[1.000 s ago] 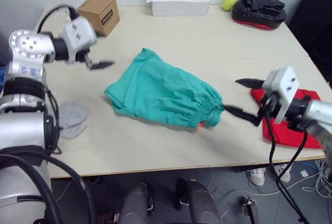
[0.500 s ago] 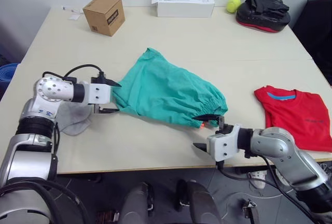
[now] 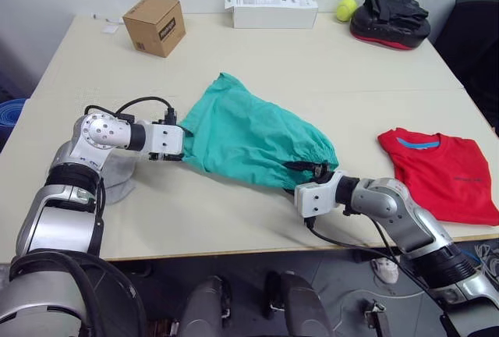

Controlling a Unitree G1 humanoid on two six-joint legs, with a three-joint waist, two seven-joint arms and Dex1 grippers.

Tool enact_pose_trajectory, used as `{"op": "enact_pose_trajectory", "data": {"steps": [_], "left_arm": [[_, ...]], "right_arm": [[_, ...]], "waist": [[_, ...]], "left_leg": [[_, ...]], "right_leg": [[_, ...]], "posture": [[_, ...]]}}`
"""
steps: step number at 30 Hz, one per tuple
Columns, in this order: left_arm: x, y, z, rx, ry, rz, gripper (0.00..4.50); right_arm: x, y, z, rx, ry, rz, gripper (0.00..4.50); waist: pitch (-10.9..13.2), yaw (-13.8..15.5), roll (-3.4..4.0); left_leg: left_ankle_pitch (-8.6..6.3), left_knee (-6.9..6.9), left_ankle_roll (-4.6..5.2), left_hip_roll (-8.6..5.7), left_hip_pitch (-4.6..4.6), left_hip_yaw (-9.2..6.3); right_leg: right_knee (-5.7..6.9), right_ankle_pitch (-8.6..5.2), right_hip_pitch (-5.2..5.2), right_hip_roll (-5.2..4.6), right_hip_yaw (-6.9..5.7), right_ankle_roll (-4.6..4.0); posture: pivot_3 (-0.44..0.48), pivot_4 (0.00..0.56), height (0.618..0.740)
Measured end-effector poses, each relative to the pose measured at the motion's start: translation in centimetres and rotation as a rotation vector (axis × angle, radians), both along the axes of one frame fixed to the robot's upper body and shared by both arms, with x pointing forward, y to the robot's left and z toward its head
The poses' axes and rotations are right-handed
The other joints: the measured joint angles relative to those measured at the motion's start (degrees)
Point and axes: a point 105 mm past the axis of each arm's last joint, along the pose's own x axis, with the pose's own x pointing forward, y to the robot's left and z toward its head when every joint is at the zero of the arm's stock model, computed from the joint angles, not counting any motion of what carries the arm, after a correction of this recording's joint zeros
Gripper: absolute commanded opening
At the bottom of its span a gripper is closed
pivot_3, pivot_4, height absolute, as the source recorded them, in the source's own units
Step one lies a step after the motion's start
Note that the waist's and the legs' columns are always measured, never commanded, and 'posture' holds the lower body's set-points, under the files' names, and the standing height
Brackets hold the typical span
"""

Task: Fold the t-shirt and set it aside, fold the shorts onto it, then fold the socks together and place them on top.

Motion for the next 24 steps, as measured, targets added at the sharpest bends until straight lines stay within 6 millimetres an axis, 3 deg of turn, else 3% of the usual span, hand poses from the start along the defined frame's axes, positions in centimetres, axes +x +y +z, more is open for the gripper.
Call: {"op": "enact_pose_trajectory", "data": {"steps": [5, 11, 14, 17, 21, 24], "left_arm": [[-0.4, 0.2, -0.4, -0.006, 0.082, 0.004, 0.13], [-2.1, 0.8, -0.6, -0.058, 0.224, -0.006, 0.02], [-5.1, 1.8, -1.0, -0.065, 0.358, -0.027, 0.02], [-9.5, 2.4, -1.5, -0.066, 0.514, -0.013, 0.02], [-14.2, 1.5, -1.4, -0.077, 0.6, 0.009, 0.02], [-16.2, 0.6, -1.9, -0.108, 0.588, 0.068, 0.02]], "right_arm": [[0.2, -0.3, -0.3, 0.001, 0.032, -0.014, 0.01], [-0.5, 0.2, 0.1, 0.053, 0.093, 0.05, 0.0], [-1.3, 0.5, 0.6, 0.078, 0.132, 0.122, 0.0], [-2.2, 0.0, 1.0, 0.043, 0.151, 0.218, 0.0], [-3.2, -1.3, 0.7, -0.013, 0.181, 0.319, 0.0], [-3.4, -2.4, 0.4, -0.07, 0.185, 0.377, 0.0]], "waist": [[0.0, -0.13, 0.0], [0.0, -0.51, 0.01], [0.02, -1.8, 0.02], [0.05, -2.56, 0.07], [0.11, -2.09, 0.18], [0.14, -1.32, 0.23]], "left_leg": [[-0.01, 0.0, -0.01, 0.02, -0.02, 0.0], [-0.03, 0.0, -0.04, 0.06, -0.08, 0.0], [-0.07, -0.05, -0.09, 0.15, -0.13, -0.02], [-0.09, -0.09, -0.13, 0.18, -0.14, -0.09], [-0.09, -0.06, -0.12, 0.14, -0.05, -0.16], [-0.09, -0.06, -0.11, 0.1, -0.02, -0.21]], "right_leg": [[0.03, -0.01, -0.05, 0.01, -0.01, -0.01], [0.0, -0.02, -0.1, 0.08, -0.02, -0.04], [0.05, -0.03, -0.1, 0.18, -0.01, -0.04], [0.02, -0.05, -0.1, 0.2, 0.01, -0.06], [-0.24, -0.09, 0.02, 0.13, 0.04, -0.1], [-0.25, -0.1, 0.07, 0.1, 0.1, -0.11]], "posture": [[0.0, 0.15, 0.74], [0.0, 0.15, 0.74], [0.0, 0.15, 0.74], [0.0, 0.15, 0.74], [0.0, 0.15, 0.74], [0.0, 0.15, 0.74]]}}
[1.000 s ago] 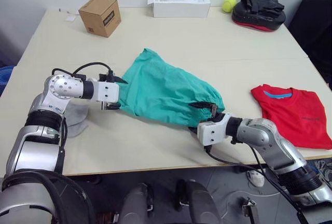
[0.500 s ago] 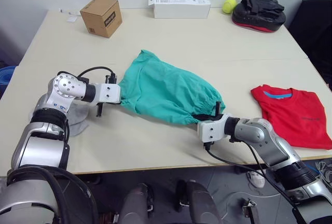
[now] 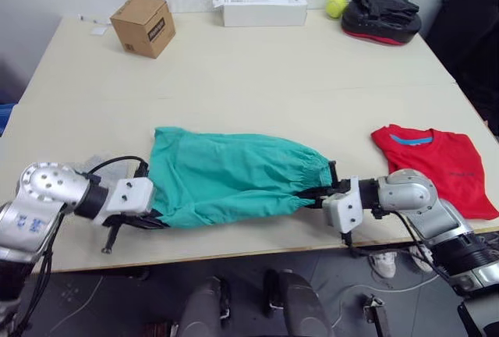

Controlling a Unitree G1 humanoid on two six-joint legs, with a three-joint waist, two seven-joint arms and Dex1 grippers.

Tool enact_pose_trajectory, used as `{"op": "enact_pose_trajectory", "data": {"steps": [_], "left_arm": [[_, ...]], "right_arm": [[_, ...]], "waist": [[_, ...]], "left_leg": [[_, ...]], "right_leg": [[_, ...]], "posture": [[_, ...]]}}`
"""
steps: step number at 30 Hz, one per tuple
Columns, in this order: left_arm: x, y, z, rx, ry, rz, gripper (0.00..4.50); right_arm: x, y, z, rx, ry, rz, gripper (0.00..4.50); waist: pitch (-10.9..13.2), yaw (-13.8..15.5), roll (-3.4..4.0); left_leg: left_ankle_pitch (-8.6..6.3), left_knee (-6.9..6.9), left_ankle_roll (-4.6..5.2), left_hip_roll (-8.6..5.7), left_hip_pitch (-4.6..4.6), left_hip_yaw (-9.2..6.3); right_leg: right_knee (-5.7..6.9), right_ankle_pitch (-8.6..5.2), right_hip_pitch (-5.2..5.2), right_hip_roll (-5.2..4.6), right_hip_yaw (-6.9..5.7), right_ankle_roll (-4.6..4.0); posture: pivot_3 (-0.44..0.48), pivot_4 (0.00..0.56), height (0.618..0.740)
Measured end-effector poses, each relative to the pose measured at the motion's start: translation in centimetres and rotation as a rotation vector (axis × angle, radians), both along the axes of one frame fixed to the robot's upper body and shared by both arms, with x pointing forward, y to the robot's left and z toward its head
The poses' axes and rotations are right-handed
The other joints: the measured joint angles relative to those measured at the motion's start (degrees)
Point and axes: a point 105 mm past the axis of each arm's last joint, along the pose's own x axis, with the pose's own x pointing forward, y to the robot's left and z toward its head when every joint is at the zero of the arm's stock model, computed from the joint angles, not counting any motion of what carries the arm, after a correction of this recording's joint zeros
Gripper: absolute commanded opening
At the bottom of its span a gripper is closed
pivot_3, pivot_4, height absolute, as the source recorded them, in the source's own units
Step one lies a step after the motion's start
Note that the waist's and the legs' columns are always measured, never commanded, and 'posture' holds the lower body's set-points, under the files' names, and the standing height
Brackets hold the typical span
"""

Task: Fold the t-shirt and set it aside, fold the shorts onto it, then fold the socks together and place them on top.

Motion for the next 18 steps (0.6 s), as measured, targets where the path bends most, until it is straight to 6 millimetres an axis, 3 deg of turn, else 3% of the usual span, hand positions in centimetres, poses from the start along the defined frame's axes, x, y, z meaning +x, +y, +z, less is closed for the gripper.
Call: {"op": "enact_pose_trajectory", "data": {"steps": [4, 6, 9, 14, 18], "left_arm": [[-0.9, -1.1, -1.2, -0.031, -0.012, 0.121, 0.02], [-0.8, -1.3, -1.4, -0.04, -0.019, 0.174, 0.44], [-0.8, -0.9, -1.3, -0.08, 0.006, 0.257, 1.14], [-1.7, -0.2, -0.5, -0.154, 0.058, 0.315, 2.77], [-2.0, 0.5, 2.3, -0.272, 0.09, 0.324, 3.97]], "right_arm": [[0.7, -1.1, -0.1, -0.035, -0.028, 0.029, 0.0], [0.8, -1.3, -0.2, -0.033, -0.02, 0.028, 0.0], [0.7, -1.4, -0.4, -0.01, 0.032, 0.005, 0.86], [-0.1, -1.6, -0.7, 0.043, 0.119, -0.058, 2.64], [-0.4, -3.3, 1.4, 0.088, 0.168, -0.161, 3.95]], "waist": [[0.0, 0.11, 0.01], [0.0, 0.1, 0.01], [0.0, -0.05, 0.02], [-0.01, -0.05, 0.06], [0.01, 0.26, 0.09]], "left_leg": [[0.01, 0.0, -0.01, -0.01, 0.0, -0.06], [0.0, 0.0, -0.04, -0.01, 0.0, -0.08], [0.0, 0.0, -0.1, 0.03, 0.01, -0.08], [-0.02, -0.01, -0.16, 0.05, 0.04, -0.1], [-0.06, -0.02, -0.22, 0.04, 0.03, -0.17]], "right_leg": [[-0.01, -0.01, 0.02, 0.02, 0.04, -0.01], [0.09, -0.03, 0.0, 0.02, 0.03, -0.05], [0.18, -0.09, -0.05, 0.02, 0.02, -0.16], [0.2, -0.14, -0.06, 0.02, 0.02, -0.25], [0.18, -0.16, -0.05, 0.0, 0.01, -0.29]], "posture": [[0.0, 0.15, 0.74], [0.0, 0.15, 0.74], [0.0, 0.15, 0.74], [0.0, 0.15, 0.74], [0.0, 0.15, 0.74]]}}
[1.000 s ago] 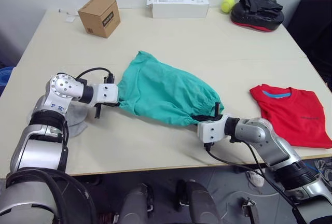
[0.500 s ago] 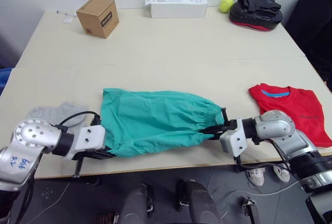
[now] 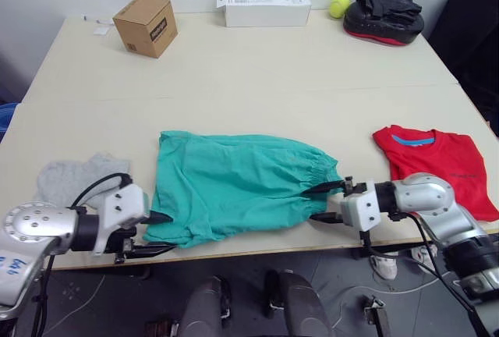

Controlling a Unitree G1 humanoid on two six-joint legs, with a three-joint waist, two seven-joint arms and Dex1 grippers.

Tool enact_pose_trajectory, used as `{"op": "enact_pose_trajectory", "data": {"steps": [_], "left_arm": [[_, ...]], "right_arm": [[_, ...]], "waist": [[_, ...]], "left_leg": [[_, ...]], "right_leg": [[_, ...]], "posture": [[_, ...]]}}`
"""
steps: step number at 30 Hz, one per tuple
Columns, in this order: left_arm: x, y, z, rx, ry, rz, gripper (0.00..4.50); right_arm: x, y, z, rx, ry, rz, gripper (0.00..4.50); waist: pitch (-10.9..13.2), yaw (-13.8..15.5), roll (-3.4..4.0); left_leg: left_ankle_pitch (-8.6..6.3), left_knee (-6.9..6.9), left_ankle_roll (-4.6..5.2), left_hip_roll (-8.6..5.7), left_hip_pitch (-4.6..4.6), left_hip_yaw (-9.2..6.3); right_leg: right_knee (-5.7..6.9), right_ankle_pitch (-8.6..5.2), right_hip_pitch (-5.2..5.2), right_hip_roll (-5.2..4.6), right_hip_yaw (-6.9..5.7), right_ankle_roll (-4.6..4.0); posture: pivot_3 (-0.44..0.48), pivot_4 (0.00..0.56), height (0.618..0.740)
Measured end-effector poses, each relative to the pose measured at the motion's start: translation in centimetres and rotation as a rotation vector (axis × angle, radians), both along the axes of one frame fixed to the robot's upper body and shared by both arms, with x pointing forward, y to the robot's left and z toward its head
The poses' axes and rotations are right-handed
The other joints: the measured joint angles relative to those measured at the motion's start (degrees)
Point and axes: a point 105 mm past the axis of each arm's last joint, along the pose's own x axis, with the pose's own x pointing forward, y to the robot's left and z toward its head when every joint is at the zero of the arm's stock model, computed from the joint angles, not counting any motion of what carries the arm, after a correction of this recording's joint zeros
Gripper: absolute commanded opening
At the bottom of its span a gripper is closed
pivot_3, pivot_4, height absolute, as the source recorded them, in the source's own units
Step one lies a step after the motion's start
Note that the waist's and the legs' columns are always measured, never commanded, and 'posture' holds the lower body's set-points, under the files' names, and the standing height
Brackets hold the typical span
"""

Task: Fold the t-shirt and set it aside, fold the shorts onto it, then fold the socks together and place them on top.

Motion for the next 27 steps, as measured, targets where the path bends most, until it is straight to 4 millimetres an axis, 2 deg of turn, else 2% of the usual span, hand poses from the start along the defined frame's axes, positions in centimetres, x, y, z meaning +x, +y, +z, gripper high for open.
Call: {"op": "enact_pose_trajectory", "data": {"steps": [2, 5, 7, 9, 11, 12, 14, 16, 21, 23, 25, 26, 27], "left_arm": [[0.5, 0.8, 2.2, -0.053, 0.01, 0.021, 4.49], [1.8, 1.4, 5.8, -0.138, -0.054, 0.064, 4.49], [2.9, 1.0, 7.3, -0.186, -0.093, 0.077, 4.49], [4.1, -0.1, 7.3, -0.183, -0.122, 0.07, 4.49], [5.2, -1.6, 6.2, -0.192, -0.116, 0.055, 4.49], [5.9, -2.4, 5.2, -0.193, -0.119, 0.061, 4.09], [6.9, -3.6, 3.7, -0.198, -0.119, 0.064, 3.61], [7.9, -4.3, 1.8, -0.162, -0.135, 0.082, 3.0], [9.5, -4.9, -1.9, -0.126, -0.118, 0.141, 1.39], [9.6, -4.9, -3.6, -0.111, -0.09, 0.163, 0.74], [9.7, -4.9, -4.0, -0.108, -0.102, 0.175, 0.05], [9.7, -4.8, -4.1, -0.105, -0.105, 0.182, 0.0], [9.8, -4.6, -4.1, -0.103, -0.108, 0.188, 0.0]], "right_arm": [[-0.5, -1.3, 1.5, 0.038, 0.089, -0.091, 4.5], [-0.8, -2.0, 4.2, 0.149, 0.233, -0.202, 4.5], [-0.9, -1.1, 6.2, 0.255, 0.3, -0.227, 4.5], [-0.4, 0.2, 7.9, 0.372, 0.354, -0.246, 4.5], [-0.3, 2.0, 8.9, 0.458, 0.399, -0.23, 4.5], [0.0, 3.1, 9.0, 0.495, 0.428, -0.233, 4.5], [0.1, 4.8, 8.7, 0.524, 0.47, -0.223, 4.12], [0.6, 6.7, 7.7, 0.537, 0.507, -0.234, 3.6], [2.2, 10.5, 3.9, 0.514, 0.52, -0.333, 1.79], [2.6, 11.6, 2.6, 0.503, 0.531, -0.371, 1.11], [3.3, 12.1, 1.6, 0.497, 0.527, -0.427, 0.37], [3.5, 12.2, 1.1, 0.483, 0.522, -0.446, 0.02], [3.6, 12.2, 0.6, 0.462, 0.513, -0.463, 0.02]], "waist": [[0.01, 0.43, 0.02], [-0.03, 0.92, 0.12], [-0.04, 0.96, 0.13], [-0.06, 0.92, 0.17], [-0.06, 0.97, 0.17], [-0.07, 1.02, 0.17], [-0.06, 1.06, 0.15], [-0.08, 1.01, 0.11], [-0.1, 1.0, 0.1], [-0.1, 0.95, 0.09], [-0.1, 0.91, 0.09], [-0.1, 0.93, 0.09], [-0.1, 1.0, 0.09]], "left_leg": [[-0.01, 0.0, -0.04, 0.0, -0.04, -0.18], [-0.02, -0.02, -0.1, 0.0, -0.03, -0.27], [0.0, -0.07, -0.14, 0.0, -0.03, -0.31], [0.0, -0.13, -0.17, -0.01, 0.01, -0.3], [0.01, -0.2, -0.21, -0.01, -0.03, -0.3], [0.04, -0.26, -0.24, -0.02, -0.01, -0.3], [0.07, -0.23, -0.26, -0.02, -0.18, -0.3], [0.08, -0.19, -0.27, -0.01, -0.24, -0.27], [0.12, -0.13, -0.21, -0.01, -0.25, -0.23], [0.13, -0.12, -0.21, -0.01, -0.29, -0.24], [0.13, -0.12, -0.21, 0.0, -0.28, -0.24], [0.12, -0.12, -0.21, 0.0, -0.26, -0.24], [0.13, -0.12, -0.21, 0.0, -0.26, -0.26]], "right_leg": [[0.02, -0.04, -0.01, 0.01, -0.02, -0.06], [0.04, -0.1, 0.01, 0.01, -0.04, -0.18], [0.04, -0.11, 0.01, 0.02, -0.04, -0.19], [0.04, -0.11, 0.01, 0.02, -0.04, -0.19], [0.06, -0.11, -0.03, 0.05, -0.06, -0.19], [0.06, -0.11, -0.03, 0.07, -0.07, -0.19], [0.07, -0.11, -0.16, 0.12, -0.11, -0.19], [0.08, -0.11, -0.2, 0.16, -0.13, -0.19], [0.09, -0.11, -0.19, 0.16, -0.14, -0.19], [0.11, -0.1, -0.21, 0.15, -0.14, -0.19], [0.13, -0.1, -0.21, 0.15, -0.14, -0.19], [0.13, -0.11, -0.2, 0.14, -0.14, -0.19], [0.14, -0.11, -0.2, 0.14, -0.14, -0.19]], "posture": [[0.0, 0.15, 0.74], [0.0, 0.15, 0.74], [0.0, 0.15, 0.74], [0.0, 0.15, 0.74], [0.0, 0.15, 0.74], [0.0, 0.15, 0.74], [0.0, 0.15, 0.74], [0.0, 0.15, 0.74], [0.0, 0.15, 0.74], [0.0, 0.15, 0.74], [0.0, 0.15, 0.74], [0.0, 0.15, 0.74], [0.0, 0.15, 0.74]]}}
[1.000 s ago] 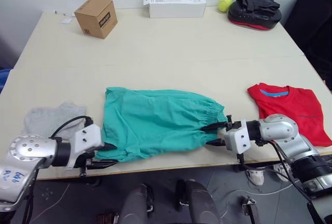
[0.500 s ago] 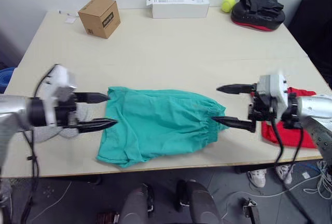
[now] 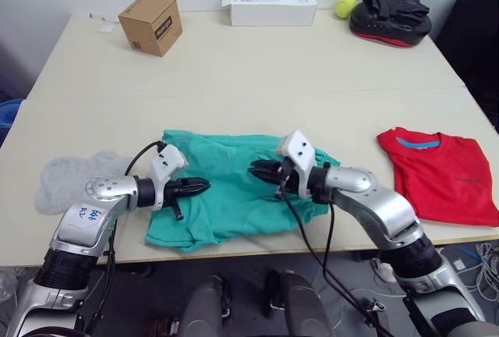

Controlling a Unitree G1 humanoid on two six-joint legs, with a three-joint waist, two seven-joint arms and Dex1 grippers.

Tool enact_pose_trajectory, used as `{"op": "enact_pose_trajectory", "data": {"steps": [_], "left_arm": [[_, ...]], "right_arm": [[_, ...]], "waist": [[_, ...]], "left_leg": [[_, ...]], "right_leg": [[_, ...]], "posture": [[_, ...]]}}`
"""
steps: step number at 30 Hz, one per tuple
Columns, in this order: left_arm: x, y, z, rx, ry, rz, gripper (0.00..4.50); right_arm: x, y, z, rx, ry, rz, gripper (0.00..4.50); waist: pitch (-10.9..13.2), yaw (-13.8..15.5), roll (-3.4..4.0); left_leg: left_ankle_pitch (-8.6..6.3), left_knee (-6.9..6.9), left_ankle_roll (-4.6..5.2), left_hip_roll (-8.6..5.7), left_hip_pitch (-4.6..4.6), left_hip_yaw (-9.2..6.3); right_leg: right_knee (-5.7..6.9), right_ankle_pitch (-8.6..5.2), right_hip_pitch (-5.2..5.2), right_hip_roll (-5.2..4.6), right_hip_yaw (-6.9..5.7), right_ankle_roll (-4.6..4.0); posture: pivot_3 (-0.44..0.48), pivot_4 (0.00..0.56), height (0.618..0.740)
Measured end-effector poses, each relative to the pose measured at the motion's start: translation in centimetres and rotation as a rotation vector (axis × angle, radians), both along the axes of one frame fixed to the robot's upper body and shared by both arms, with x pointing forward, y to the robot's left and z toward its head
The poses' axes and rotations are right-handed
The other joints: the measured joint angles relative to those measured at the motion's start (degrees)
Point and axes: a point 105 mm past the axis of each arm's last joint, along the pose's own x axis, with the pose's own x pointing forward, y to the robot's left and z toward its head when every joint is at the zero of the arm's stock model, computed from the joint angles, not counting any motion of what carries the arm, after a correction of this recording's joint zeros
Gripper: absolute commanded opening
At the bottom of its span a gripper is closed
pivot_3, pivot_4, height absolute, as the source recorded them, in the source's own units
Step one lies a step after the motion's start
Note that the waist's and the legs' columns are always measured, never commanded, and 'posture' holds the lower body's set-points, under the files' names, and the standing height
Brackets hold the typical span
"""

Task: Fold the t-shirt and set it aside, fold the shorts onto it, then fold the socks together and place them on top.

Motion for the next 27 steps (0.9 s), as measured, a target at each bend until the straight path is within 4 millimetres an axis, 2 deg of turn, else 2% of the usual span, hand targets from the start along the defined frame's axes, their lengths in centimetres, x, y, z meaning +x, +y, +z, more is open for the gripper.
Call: {"op": "enact_pose_trajectory", "data": {"steps": [5, 8, 11, 16, 19, 21, 23, 25, 27], "left_arm": [[-0.1, 0.5, 0.0, 0.034, -0.01, -0.007, 0.0], [0.0, 0.8, 0.0, 0.054, -0.013, -0.002, 0.0], [0.0, 0.9, -0.1, 0.063, -0.024, -0.002, 0.0], [-0.1, 1.0, -0.2, 0.071, -0.035, 0.0, 0.0], [-0.1, 1.1, -0.2, 0.073, -0.033, 0.004, 0.0], [0.0, 1.2, -0.2, 0.073, -0.034, 0.007, 0.0], [0.1, 1.3, -0.2, 0.067, -0.035, 0.018, 0.0], [0.4, 1.3, -0.2, 0.052, -0.035, 0.037, 0.0], [0.7, 1.2, -0.2, 0.041, -0.033, 0.05, 0.0]], "right_arm": [[0.8, -1.8, -2.5, -0.09, 0.018, -0.094, 0.02], [1.1, -3.2, -2.7, -0.073, 0.023, -0.148, 0.02], [2.2, -6.2, -2.2, -0.062, 0.012, -0.245, 0.02], [4.2, -12.9, -1.4, -0.079, -0.02, -0.447, 0.02], [4.6, -14.6, -1.0, -0.075, -0.048, -0.499, 0.02], [4.8, -14.9, -0.4, -0.035, -0.06, -0.51, 0.02], [4.6, -13.8, 0.6, 0.047, -0.07, -0.479, 0.02], [3.9, -11.2, 2.5, 0.14, -0.09, -0.386, 0.02], [2.6, -7.7, 4.7, 0.206, -0.122, -0.245, 0.02]], "waist": [[-0.03, -0.04, -0.04], [-0.04, -0.08, -0.03], [-0.04, 0.13, -0.02], [-0.07, 0.11, 0.01], [-0.13, 0.03, 0.11], [-0.13, 0.02, 0.12], [-0.13, 0.01, 0.13], [-0.13, 0.0, 0.13], [-0.13, -0.11, 0.13]], "left_leg": [[0.0, -0.02, 0.0, -0.01, 0.03, -0.01], [0.0, -0.05, -0.01, 0.0, 0.1, -0.01], [0.0, -0.04, -0.01, -0.02, 0.1, -0.04], [0.0, -0.08, 0.0, -0.04, 0.16, -0.05], [0.05, -0.21, -0.06, -0.04, 0.24, -0.04], [0.12, -0.32, -0.09, -0.04, 0.26, -0.04], [0.2, -0.47, -0.12, -0.04, 0.31, -0.04], [0.3, -0.72, -0.17, -0.08, 0.4, -0.04], [0.33, -0.85, -0.23, -0.06, 0.49, -0.04]], "right_leg": [[-0.01, 0.0, 0.03, -0.02, 0.0, 0.0], [-0.02, 0.0, 0.08, -0.01, 0.0, 0.0], [-0.03, 0.0, 0.12, -0.04, 0.0, 0.0], [-0.06, 0.01, 0.16, -0.06, 0.0, 0.02], [-0.06, 0.01, 0.18, -0.05, 0.0, 0.02], [-0.06, 0.01, 0.17, -0.04, 0.0, 0.02], [-0.07, 0.01, 0.16, -0.04, 0.01, 0.02], [-0.1, 0.01, 0.16, -0.04, 0.03, 0.02], [-0.08, -0.01, 0.17, -0.02, 0.03, -0.02]], "posture": [[0.0, 0.15, 0.74], [0.0, 0.15, 0.74], [0.0, 0.15, 0.74], [0.0, 0.15, 0.74], [0.0, 0.15, 0.74], [0.0, 0.15, 0.74], [0.0, 0.15, 0.74], [0.0, 0.15, 0.74], [0.0, 0.15, 0.74]]}}
